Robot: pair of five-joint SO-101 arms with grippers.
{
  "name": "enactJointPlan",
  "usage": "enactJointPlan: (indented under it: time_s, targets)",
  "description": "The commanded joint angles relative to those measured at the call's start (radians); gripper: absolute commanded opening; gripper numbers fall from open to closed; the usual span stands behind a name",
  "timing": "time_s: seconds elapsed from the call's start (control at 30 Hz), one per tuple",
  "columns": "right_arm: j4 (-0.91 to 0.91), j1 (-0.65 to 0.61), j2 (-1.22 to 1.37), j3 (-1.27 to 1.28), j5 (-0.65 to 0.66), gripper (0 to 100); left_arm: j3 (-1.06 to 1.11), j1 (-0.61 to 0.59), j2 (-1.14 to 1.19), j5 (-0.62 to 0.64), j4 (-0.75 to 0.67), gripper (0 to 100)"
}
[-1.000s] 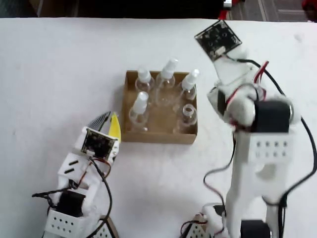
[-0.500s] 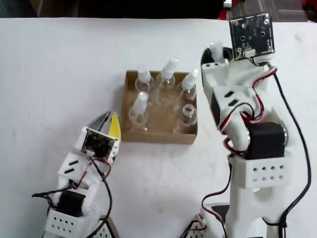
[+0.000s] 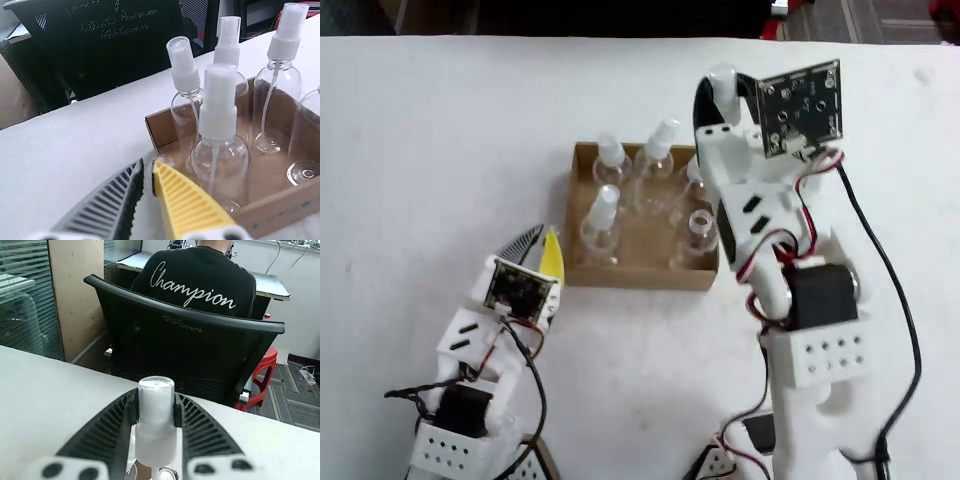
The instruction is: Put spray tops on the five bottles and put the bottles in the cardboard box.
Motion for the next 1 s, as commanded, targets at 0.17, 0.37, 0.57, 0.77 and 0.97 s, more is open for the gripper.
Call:
enactJointPlan:
  time_s: [0.17,0.37,0.57,0.77,0.97]
  targets:
    - [-0.151,-0.019,0.139,-0.015,-0.009,1.5,-0.003,0.004,-0.018,-0.012,-0.003,3]
    - [-0.127,-0.019,0.145,-0.002,-0.008,1.5,-0.003,0.004,-0.018,-0.012,-0.003,3]
    - [-0.114,-0.018,0.136,0.041,-0.008,1.5,-0.003,0.008,-0.018,-0.012,-0.005,3]
    - [-0.113,-0.022,0.084,0.044,-0.008,1.5,-0.003,0.007,-0.018,-0.012,-0.005,3]
    - [-0.013,-0.064,-0.019,0.046,-0.008,1.5,-0.003,0.007,-0.018,-0.012,-0.003,3]
